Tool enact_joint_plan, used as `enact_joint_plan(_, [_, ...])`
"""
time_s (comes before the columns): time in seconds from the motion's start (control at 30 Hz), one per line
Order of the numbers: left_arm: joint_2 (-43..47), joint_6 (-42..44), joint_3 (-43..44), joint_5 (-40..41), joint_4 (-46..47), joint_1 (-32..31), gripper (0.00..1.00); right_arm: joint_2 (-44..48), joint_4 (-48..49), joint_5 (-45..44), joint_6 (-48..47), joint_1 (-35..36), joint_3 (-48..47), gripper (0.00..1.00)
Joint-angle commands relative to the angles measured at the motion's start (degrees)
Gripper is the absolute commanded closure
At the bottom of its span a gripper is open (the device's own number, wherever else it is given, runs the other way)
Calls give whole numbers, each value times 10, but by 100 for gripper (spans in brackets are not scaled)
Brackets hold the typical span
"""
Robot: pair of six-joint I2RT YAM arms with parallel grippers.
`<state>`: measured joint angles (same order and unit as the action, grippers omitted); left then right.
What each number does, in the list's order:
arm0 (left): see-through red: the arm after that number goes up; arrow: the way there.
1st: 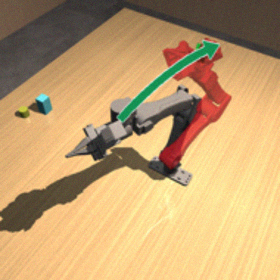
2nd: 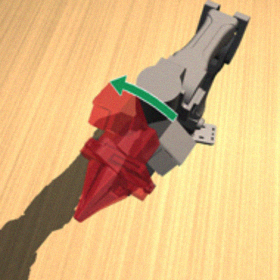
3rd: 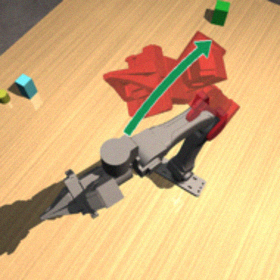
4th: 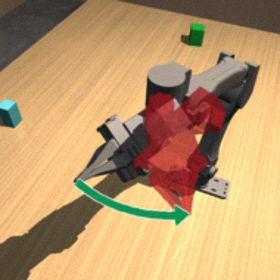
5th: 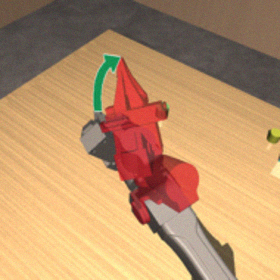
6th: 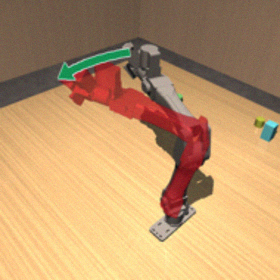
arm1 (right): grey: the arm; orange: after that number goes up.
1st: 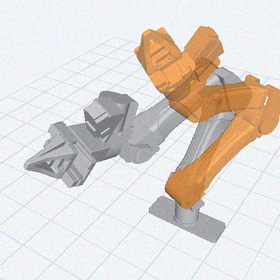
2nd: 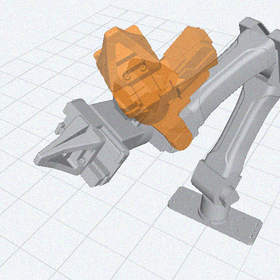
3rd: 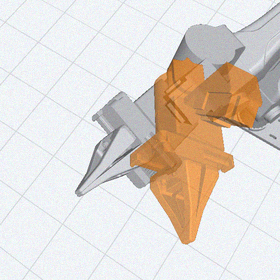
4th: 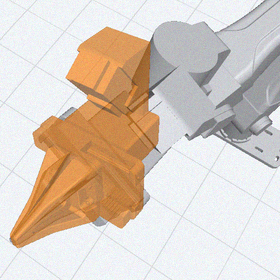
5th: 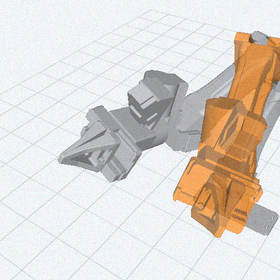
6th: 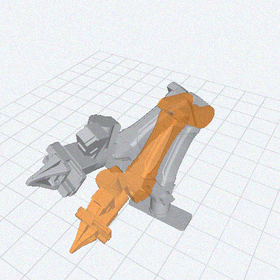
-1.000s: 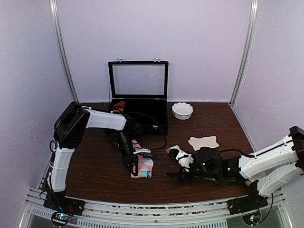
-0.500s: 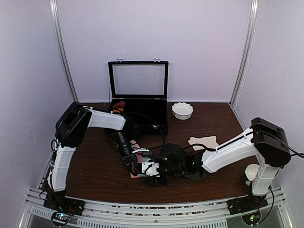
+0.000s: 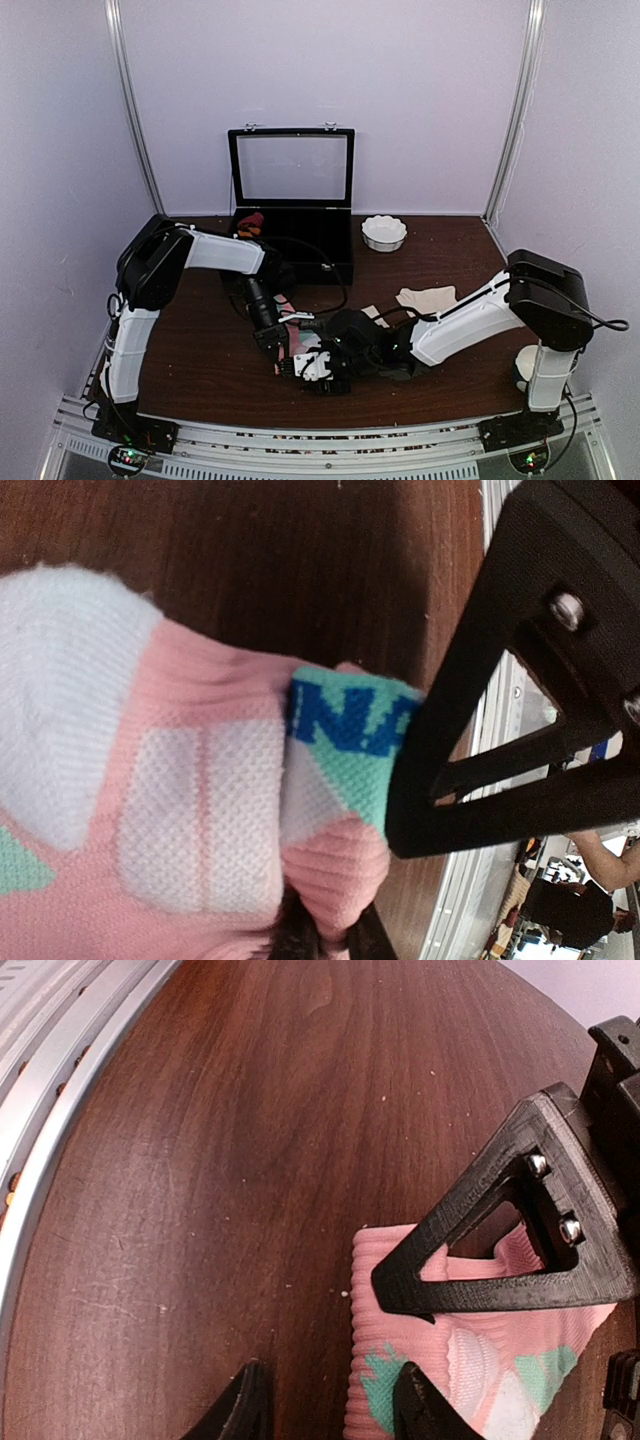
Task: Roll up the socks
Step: Roll the sock at the center of the board.
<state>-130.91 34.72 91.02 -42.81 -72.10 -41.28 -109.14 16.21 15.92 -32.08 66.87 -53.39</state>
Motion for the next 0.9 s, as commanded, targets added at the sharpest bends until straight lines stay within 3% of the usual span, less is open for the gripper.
enact_joint_plan(0.0, [-27, 7, -22, 100, 24, 1, 100, -15, 30, -58, -5, -7, 4, 56])
enact_joint_plan(0.37, [-31, 12, -10, 103, 13, 1, 100, -3, 2, -54, -14, -13, -8, 56])
enact_joint_plan(0.57, [-26, 17, -9, 100, 13, 1, 99, -28, -26, -41, -13, -16, -17, 65])
enact_joint_plan(0.87, [45, 32, -39, 86, 35, 5, 80, -69, -96, -23, -6, -34, -35, 74])
